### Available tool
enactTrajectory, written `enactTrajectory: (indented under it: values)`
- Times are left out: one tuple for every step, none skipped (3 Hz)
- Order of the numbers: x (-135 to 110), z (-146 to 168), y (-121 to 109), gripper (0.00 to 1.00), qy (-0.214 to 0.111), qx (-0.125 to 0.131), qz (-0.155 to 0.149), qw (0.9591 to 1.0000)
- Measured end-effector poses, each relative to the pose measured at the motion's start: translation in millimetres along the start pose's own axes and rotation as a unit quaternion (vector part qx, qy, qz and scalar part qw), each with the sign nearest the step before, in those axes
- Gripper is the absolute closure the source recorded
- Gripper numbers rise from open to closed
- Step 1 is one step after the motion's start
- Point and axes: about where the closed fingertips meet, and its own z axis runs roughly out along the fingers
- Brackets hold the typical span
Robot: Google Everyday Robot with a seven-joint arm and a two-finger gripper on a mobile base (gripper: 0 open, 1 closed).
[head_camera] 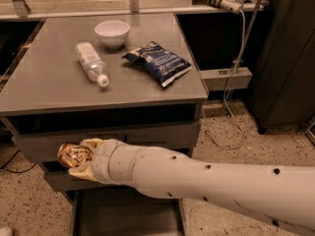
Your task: Pick orange can from bottom drawer and place on counter
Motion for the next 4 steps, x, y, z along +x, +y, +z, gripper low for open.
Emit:
enactTrajectory:
  values:
    - [-23.2,-1.4,-17.8,1.0,-0.016,0.009,-0.014,0.9997]
    - [-64.7,-5.5,-50.0,1.0,-0.036,0.019,-0.047,0.9981]
    - [-100.4,-9.8,-77.4,1.0,-0.051,0.024,-0.074,0.9957]
    - [-136.9,-4.1,-101.7,1.0,-0.071,0.018,-0.097,0.9926]
